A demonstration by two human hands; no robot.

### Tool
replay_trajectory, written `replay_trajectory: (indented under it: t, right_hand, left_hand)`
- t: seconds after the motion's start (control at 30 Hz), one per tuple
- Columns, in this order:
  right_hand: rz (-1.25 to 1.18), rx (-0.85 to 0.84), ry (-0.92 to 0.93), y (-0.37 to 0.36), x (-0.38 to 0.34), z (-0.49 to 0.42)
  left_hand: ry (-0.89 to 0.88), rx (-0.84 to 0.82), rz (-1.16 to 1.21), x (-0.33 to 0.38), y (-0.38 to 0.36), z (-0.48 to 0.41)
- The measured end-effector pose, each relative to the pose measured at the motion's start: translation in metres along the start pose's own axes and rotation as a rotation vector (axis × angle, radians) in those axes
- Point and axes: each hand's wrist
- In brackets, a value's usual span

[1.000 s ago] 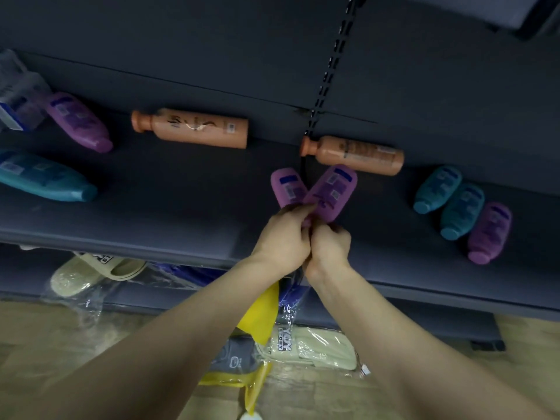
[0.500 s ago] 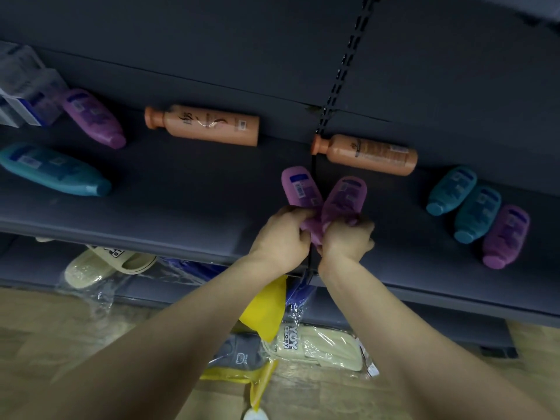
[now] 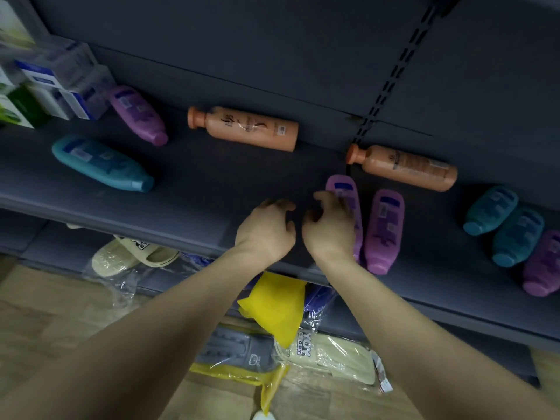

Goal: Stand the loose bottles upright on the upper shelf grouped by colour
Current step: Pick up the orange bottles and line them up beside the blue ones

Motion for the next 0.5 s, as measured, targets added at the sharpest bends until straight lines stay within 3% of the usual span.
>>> replay_trajectory:
  t: [0.13, 0.27, 0.5]
  right_hand:
    - [0.128, -0.168, 0.100, -0.019, -0.011, -0.008]
    - [0.140, -0.184, 0.188, -0.031, -0.021, -0.024]
    - [-0.052, -0.124, 0.177, -0.043, -0.042, -0.079]
  left_hand:
    - [0.033, 0.027, -0.084, -0.017, 0.012, -0.007]
    - [0.049, 0.058, -0.101, -0.035, 0.022, -0.017]
    - [0.133, 0.156, -0.048, -0.059, 0.036, -0.053]
Point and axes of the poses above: each hand's wrist, its own z-axis away from the middle knuckle, its own y-axis out of the back of the hand, x = y × z, and after that the axes turned 1 degree about -x, right-handed
